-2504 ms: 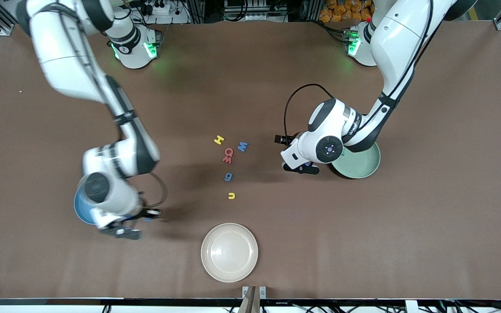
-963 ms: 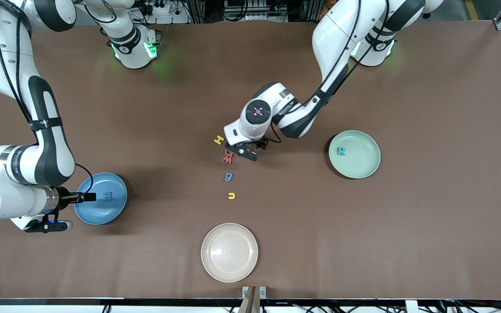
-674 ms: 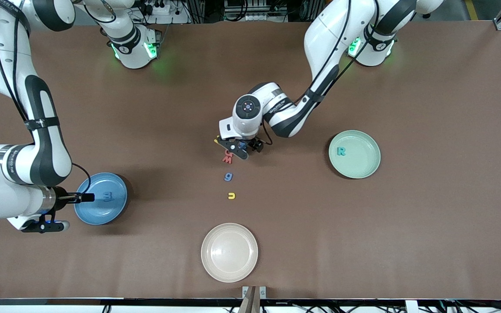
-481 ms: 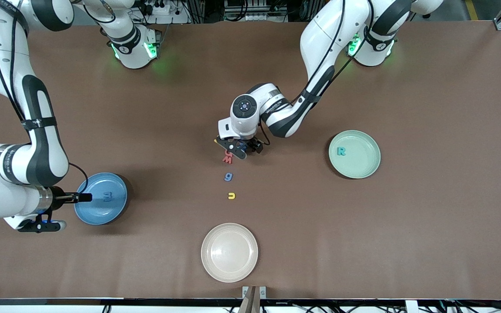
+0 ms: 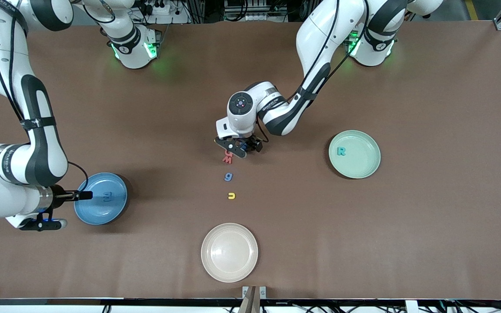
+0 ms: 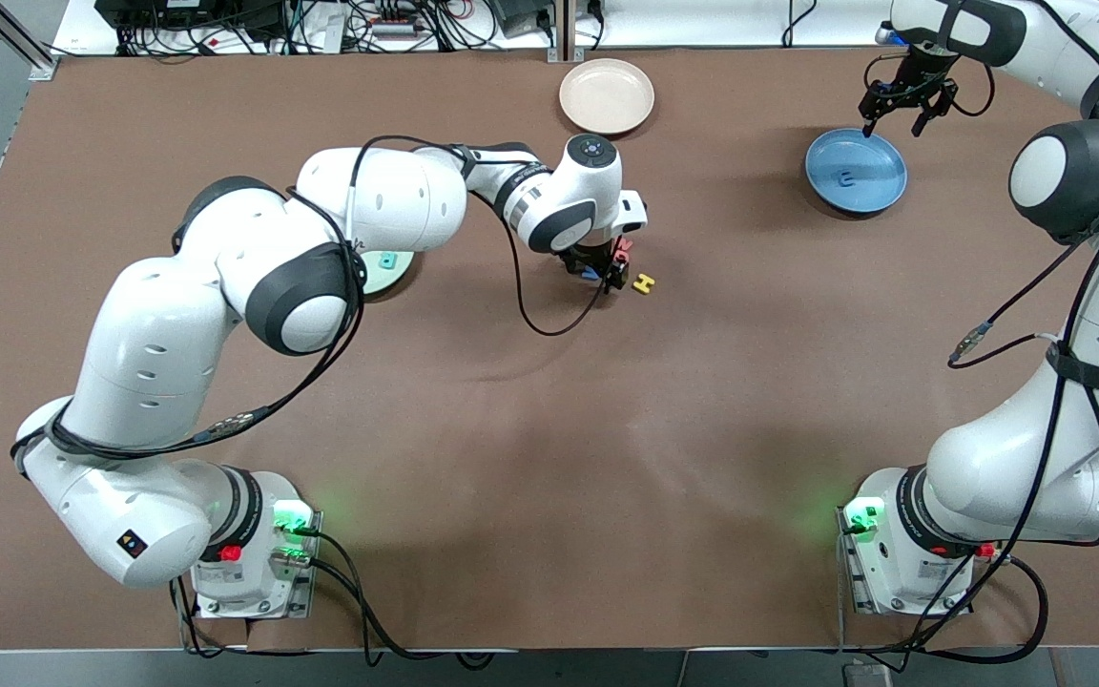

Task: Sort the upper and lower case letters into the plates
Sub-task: 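Lower the left gripper and grasp the blue W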

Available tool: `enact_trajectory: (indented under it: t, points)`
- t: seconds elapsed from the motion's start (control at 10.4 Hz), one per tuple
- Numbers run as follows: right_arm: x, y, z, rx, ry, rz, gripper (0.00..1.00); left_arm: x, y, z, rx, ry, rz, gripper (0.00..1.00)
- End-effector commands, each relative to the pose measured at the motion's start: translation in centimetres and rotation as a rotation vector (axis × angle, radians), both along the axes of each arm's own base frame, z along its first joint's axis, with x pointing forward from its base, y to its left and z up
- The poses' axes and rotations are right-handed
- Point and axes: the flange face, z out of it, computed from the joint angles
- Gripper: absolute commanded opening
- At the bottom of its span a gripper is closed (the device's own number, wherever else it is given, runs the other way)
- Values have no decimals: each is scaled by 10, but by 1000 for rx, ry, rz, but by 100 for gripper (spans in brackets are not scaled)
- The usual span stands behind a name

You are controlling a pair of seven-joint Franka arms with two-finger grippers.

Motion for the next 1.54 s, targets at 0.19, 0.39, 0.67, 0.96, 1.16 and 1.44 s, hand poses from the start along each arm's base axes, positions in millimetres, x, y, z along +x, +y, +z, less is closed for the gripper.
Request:
enact_trajectory:
  t: [0.19, 0.39, 0.67, 0.96, 1.16, 1.44]
  points:
    - [-10, 7, 19, 23, 39, 1, 100, 15, -5, -7, 0, -30, 42, 65]
    - [-8, 15, 18, 36, 35, 3, 100, 16, -5, -7, -4, -31, 43, 61]
    - [-6, 42, 20, 66, 27, -30, 100, 18, -4, -6, -4, -33, 43, 32]
    - [-5, 66, 21, 52, 31, -56, 100, 19, -3, 0, -19, -2, 80, 6]
    - [-4, 94, 22, 35, 29, -91, 100, 34, 24, 12, 64, 84, 123, 6]
    - [-6, 169, 19, 41, 1, -163, 100, 79, 93, 63, 128, 239, 120, 6]
